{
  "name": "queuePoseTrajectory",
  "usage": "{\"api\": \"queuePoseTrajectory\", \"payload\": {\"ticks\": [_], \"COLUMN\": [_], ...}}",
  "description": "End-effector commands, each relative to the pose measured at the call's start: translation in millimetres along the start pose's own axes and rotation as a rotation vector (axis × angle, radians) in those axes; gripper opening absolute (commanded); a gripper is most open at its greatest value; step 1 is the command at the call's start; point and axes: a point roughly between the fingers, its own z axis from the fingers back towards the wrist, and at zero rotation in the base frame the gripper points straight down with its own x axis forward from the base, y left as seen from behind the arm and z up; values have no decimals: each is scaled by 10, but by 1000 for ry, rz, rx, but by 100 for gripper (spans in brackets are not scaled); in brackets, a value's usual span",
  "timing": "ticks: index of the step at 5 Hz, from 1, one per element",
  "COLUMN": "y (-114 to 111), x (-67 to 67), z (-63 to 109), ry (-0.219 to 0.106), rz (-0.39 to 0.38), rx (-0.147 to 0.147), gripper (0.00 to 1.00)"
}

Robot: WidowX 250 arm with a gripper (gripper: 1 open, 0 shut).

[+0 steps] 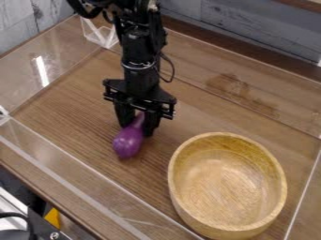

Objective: Put the purple eggplant in the brown bowl

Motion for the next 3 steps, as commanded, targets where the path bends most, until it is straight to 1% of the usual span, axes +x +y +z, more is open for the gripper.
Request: {"api": "queuePoseTrajectory", "payload": {"ticks": [1, 3], "y": [-10, -31], "x": [51, 35], "z": [166, 247], "ry": [-49, -46], "rz": [2, 5], "rx": [-1, -3], "gripper": [0, 0]}}
